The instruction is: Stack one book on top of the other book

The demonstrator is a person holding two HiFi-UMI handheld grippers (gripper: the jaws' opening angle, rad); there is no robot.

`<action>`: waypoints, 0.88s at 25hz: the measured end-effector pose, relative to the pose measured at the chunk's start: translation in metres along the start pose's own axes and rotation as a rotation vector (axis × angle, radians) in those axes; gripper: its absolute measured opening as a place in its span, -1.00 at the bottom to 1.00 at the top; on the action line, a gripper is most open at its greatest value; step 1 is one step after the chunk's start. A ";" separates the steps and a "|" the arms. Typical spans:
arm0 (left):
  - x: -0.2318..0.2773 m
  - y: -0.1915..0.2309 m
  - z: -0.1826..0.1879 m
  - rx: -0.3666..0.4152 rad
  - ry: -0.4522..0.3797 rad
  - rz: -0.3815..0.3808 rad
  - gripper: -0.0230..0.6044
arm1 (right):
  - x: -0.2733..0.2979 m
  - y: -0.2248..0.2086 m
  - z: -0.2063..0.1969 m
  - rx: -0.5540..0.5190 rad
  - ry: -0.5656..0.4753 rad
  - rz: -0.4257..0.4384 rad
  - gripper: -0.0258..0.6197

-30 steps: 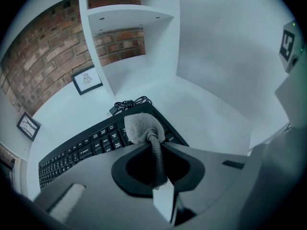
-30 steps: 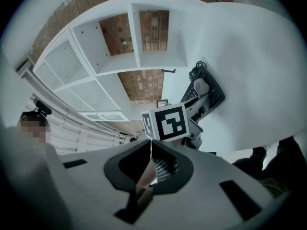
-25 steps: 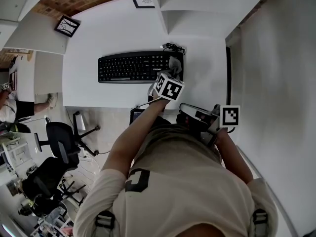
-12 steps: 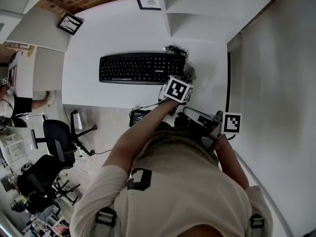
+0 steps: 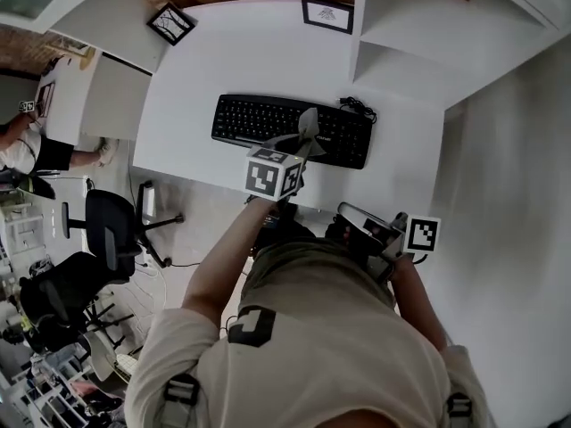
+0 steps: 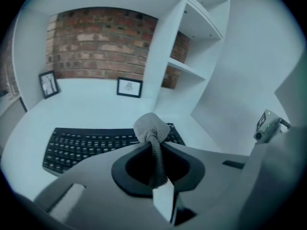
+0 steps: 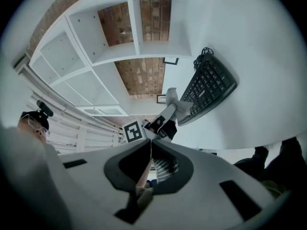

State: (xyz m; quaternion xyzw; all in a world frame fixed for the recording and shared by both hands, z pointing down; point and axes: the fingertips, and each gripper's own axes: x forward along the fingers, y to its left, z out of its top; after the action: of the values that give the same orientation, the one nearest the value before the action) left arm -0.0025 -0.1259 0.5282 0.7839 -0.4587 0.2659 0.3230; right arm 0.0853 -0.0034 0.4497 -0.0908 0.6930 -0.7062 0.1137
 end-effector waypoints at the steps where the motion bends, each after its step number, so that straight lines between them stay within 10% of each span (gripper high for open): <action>1: -0.016 0.020 -0.002 -0.015 -0.013 0.033 -0.82 | 0.007 0.000 -0.002 0.000 0.016 0.000 -0.90; 12: -0.139 0.212 -0.062 -0.139 -0.017 0.343 -0.82 | 0.087 -0.001 -0.028 -0.038 0.140 -0.056 -0.90; 22: -0.093 0.305 -0.030 -0.002 0.095 0.262 -0.82 | 0.146 0.001 -0.050 -0.093 0.102 -0.179 -0.90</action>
State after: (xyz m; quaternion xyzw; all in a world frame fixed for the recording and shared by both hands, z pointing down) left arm -0.3187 -0.1656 0.5608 0.7035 -0.5417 0.3420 0.3077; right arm -0.0693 0.0028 0.4430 -0.1212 0.7191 -0.6842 0.0104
